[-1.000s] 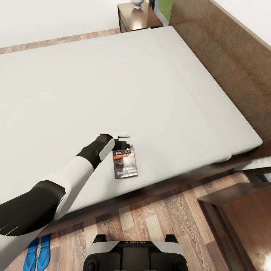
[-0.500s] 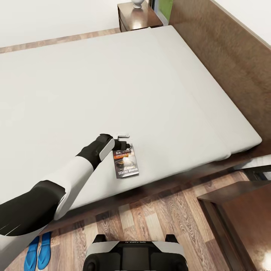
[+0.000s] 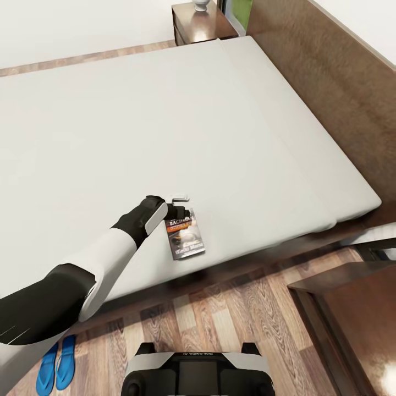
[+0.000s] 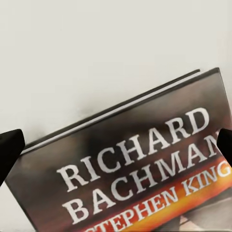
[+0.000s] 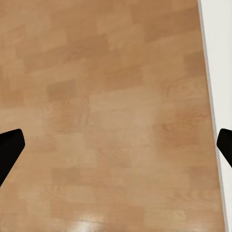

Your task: In the bedroom, move the book from the bed onto either nightstand, and place the two sandals side by side next to the bed.

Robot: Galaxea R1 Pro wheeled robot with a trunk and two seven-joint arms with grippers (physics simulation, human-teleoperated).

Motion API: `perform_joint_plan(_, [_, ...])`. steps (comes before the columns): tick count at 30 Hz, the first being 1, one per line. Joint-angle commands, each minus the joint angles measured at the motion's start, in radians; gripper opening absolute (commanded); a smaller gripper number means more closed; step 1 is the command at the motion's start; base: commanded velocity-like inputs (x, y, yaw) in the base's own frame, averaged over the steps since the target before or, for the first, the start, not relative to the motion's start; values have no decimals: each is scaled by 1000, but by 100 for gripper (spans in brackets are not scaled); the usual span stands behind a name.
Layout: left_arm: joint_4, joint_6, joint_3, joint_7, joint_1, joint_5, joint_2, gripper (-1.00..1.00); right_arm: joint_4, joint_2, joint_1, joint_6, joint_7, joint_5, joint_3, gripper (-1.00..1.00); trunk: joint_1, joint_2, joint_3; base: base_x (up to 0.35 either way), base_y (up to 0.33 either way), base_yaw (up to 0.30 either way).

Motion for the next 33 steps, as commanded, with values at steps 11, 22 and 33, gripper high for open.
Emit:
perform_joint_plan(11, [-1, 3, -7, 9, 0, 11, 1, 100, -1, 0, 0, 3, 3, 5, -8, 100, 0, 0, 0, -88, 0, 0])
perform_joint_plan(22, [-1, 3, -7, 9, 0, 11, 1, 100, -1, 0, 0, 3, 3, 5, -8, 100, 0, 0, 0, -67, 0, 0])
perform_joint_plan(33, [-1, 3, -7, 9, 0, 10, 1, 100, -1, 0, 0, 3, 3, 5, -8, 100, 0, 0, 0, -24, 0, 0])
